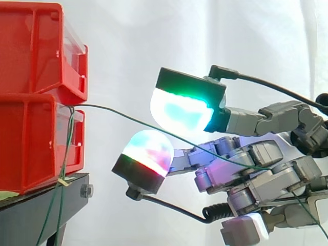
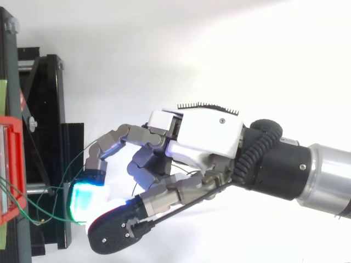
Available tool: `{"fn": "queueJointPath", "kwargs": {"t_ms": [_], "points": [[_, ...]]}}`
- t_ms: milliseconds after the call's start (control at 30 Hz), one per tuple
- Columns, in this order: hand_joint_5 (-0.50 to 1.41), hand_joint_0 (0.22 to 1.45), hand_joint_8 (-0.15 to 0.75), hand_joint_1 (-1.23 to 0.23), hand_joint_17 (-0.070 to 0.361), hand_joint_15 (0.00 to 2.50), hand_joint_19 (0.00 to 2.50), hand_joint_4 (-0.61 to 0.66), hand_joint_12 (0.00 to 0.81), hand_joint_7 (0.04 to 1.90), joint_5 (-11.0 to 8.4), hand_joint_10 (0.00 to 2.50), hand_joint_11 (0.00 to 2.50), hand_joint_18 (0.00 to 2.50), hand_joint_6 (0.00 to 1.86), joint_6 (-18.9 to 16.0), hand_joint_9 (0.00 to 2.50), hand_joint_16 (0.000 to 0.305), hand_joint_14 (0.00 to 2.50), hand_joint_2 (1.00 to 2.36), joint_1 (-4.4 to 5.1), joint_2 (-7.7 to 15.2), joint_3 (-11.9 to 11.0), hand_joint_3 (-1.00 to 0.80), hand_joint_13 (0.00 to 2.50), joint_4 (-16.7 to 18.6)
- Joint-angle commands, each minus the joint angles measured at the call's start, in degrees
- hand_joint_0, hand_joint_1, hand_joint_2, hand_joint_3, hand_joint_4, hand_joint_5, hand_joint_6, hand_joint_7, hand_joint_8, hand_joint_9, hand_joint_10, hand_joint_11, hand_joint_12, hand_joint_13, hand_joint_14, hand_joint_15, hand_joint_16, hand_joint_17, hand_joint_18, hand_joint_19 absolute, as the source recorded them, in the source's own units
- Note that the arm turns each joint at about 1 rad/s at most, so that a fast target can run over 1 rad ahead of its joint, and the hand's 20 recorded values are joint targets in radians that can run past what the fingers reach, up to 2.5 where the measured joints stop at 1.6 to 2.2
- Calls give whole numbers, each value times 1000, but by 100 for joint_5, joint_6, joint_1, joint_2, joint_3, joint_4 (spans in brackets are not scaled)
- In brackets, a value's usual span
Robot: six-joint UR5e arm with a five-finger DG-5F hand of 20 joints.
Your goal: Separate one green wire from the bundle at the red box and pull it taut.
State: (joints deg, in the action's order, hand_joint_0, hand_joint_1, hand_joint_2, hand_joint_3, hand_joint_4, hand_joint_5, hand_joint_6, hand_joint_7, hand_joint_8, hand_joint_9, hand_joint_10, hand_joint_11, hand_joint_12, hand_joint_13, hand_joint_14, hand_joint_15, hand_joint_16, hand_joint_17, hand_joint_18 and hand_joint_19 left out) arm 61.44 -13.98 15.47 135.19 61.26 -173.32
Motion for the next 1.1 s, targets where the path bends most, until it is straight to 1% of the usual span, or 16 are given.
{"fn": "queueJointPath", "kwargs": {"t_ms": [0,200,300,367,400,433,600,667,700,800,900,933,1067], "points": [[-234,643,212,-719,109,819,815,39,264,915,0,2500,1091,1272,928,0,1111,49,1654,1000,0,7,0,-500,1686,0],[-233,637,212,-714,110,812,815,29,269,927,-18,2500,1103,1273,927,0,1114,49,1665,1002,0,-1,0,-479,1687,0],[-229,635,206,-727,111,806,814,13,280,948,-18,2500,1106,1274,930,0,1118,49,1685,1008,8,-1,0,-404,1684,9],[-226,631,206,-732,110,808,831,0,266,962,-18,2500,1135,1277,932,0,1124,49,1689,1012,8,-1,0,-365,1680,9],[-226,630,207,-733,111,810,831,-6,279,978,-18,2500,1120,1277,932,0,1129,49,1693,1012,8,-1,0,-358,1682,9],[-225,631,205,-733,110,806,831,-10,274,976,-18,2500,1158,1279,932,0,1130,49,1695,1013,8,-1,0,-346,1679,0],[-223,634,207,-735,110,802,830,-25,278,980,-9,2500,1150,1278,933,0,1135,49,1699,1014,0,7,0,-325,1676,9],[-222,636,200,-737,111,845,828,-36,273,981,-18,2500,1166,1277,932,0,1137,49,1652,1014,8,7,0,-333,1677,9],[-220,636,201,-740,110,885,838,-37,282,973,-18,2500,1179,1275,931,0,1140,49,1552,1014,8,-1,0,-333,1693,9],[-216,624,200,-726,110,1008,829,-10,265,951,-18,2500,1235,1266,925,0,1164,49,1296,1009,8,-1,0,-397,1715,9],[-212,608,201,-698,112,1021,831,18,271,938,-18,2500,1281,1261,919,0,1177,50,1258,1005,8,7,0,-443,1719,9],[-211,586,210,-665,113,1032,829,28,273,940,-18,2500,1295,1259,915,0,1189,50,1232,1000,8,-1,0,-500,1720,9],[-210,517,237,-581,122,984,808,58,293,944,-18,2500,1258,1276,906,0,1193,54,1247,1000,0,7,0,-500,1735,9]]}}
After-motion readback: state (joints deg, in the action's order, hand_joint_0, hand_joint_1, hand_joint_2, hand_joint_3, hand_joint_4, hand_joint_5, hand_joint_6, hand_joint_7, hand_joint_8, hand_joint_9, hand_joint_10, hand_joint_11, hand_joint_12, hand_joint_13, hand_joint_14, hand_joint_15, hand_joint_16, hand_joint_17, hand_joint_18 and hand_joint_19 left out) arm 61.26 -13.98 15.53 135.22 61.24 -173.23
